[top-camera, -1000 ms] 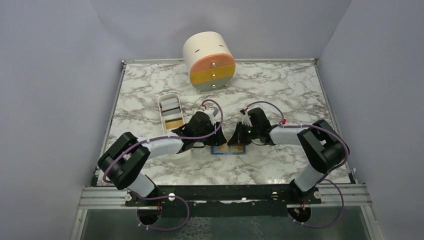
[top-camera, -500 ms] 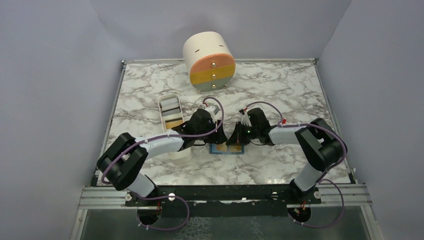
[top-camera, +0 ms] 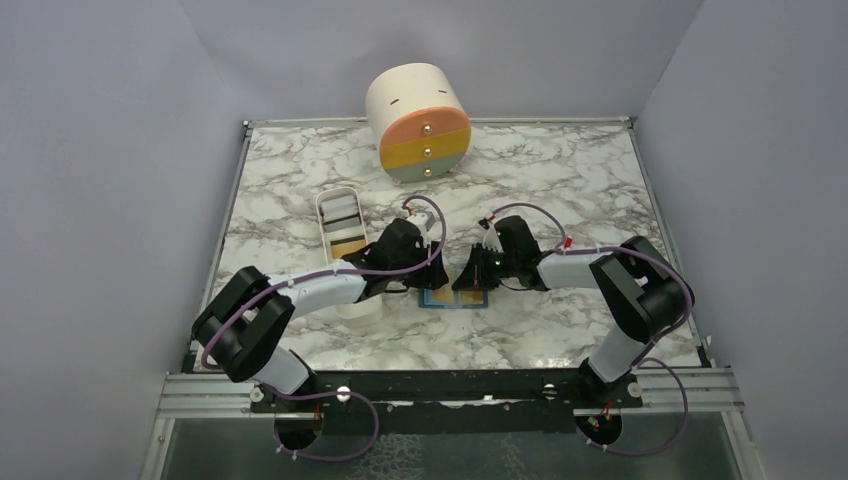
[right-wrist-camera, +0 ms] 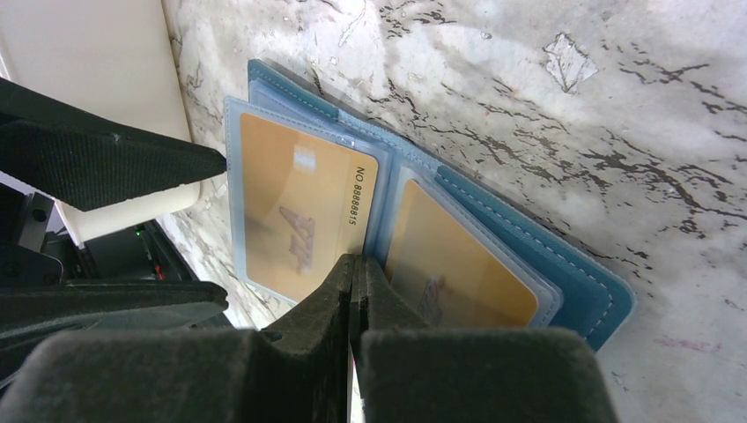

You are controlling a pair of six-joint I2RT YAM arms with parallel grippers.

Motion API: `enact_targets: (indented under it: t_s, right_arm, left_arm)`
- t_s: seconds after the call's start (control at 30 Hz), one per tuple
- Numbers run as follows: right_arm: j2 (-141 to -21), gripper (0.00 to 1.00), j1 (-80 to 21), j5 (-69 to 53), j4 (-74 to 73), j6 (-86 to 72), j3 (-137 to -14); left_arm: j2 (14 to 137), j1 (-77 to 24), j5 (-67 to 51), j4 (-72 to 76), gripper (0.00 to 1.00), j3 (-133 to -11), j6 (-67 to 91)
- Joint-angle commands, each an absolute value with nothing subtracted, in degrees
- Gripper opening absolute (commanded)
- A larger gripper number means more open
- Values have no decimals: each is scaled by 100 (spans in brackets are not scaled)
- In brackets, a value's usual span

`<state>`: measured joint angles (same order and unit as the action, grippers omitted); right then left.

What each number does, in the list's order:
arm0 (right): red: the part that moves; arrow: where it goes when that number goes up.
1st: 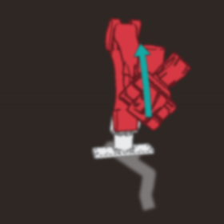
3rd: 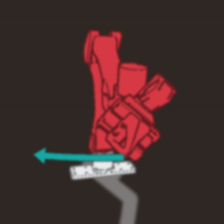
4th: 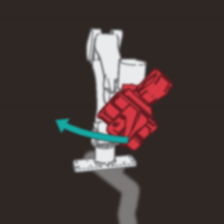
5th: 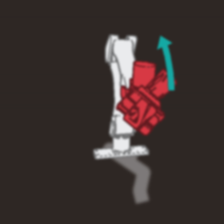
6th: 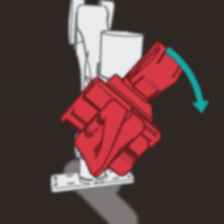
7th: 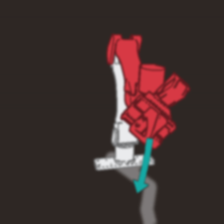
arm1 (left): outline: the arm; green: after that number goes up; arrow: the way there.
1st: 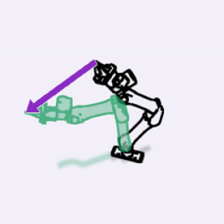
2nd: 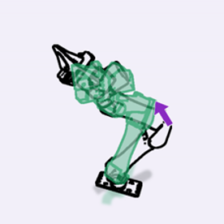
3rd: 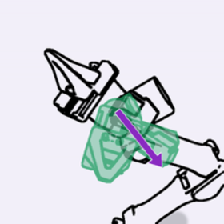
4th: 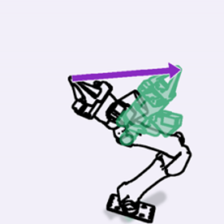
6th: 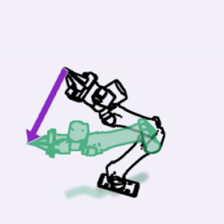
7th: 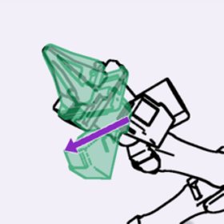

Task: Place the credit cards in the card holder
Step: Turn over the card slot in the card holder.

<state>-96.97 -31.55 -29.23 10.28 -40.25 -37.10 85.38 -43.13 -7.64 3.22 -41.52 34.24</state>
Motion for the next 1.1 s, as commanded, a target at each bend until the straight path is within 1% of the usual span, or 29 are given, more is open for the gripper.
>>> enact_targets:
  t_s: [0.0,0.2,0.37,0.53,0.7,0.83,1.07]
  right_arm:
    - [-9889,1,-3199,-2499,572,-3867,-3533]
    - [-9872,1,-3199,-2503,589,-3871,-3509]
    - [-9920,1,-3199,-2644,744,-3880,-3491]
    - [-9911,1,-3199,-2641,769,-3861,-3555]
    - [-9972,1,-3199,-2635,784,-3862,-3523]
    - [-9971,1,-3199,-2615,811,-3842,-3492]
    - [-9974,1,-3199,-2618,823,-3854,-3506]
  left_arm:
    - [8512,-4289,-1139,917,59,-3957,3683]
    - [8690,-4283,-1383,1098,53,-3925,3831]
    - [8578,-4285,-1555,1205,51,-3952,3961]
    - [8368,-4284,-1522,1145,51,-3981,3998]
    - [8161,-4265,-996,705,55,-3968,3715]
    - [8250,-4254,-433,192,56,-4132,3549]
    - [8463,-4254,-548,371,57,-4115,3583]
